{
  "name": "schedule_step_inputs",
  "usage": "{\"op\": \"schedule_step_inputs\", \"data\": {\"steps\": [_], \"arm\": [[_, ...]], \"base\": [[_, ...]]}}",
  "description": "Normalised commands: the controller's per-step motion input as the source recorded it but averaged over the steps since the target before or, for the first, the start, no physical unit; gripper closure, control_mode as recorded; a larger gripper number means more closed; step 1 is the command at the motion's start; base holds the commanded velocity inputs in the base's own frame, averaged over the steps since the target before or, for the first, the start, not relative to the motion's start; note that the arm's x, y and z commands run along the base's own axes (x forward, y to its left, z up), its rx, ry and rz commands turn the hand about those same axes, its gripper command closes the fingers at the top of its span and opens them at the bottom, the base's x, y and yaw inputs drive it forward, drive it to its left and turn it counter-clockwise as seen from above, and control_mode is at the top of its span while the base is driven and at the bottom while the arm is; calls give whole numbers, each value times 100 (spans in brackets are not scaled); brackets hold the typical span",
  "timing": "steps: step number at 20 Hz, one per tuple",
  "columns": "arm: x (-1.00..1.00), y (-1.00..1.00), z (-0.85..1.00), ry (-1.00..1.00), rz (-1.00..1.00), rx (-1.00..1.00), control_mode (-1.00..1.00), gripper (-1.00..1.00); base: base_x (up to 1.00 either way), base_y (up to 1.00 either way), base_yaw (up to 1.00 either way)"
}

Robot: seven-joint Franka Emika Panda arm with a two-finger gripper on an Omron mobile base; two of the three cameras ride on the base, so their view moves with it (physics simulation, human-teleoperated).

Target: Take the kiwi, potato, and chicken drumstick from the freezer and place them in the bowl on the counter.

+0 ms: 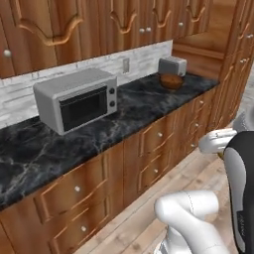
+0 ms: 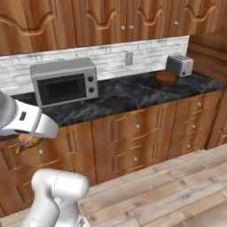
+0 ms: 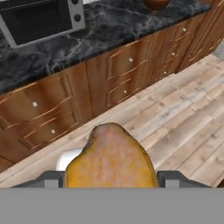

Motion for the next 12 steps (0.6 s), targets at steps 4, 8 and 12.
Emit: {"op": "schedule_step_inputs", "data": {"steps": [4, 8, 12], "arm": [[0, 0, 0, 0, 0, 0, 100, 100], [0, 0, 0, 0, 0, 0, 100, 100], [0, 0, 0, 0, 0, 0, 100, 100]], "base": [[71, -34, -58], [84, -62, -49], [100, -69, -19]]}}
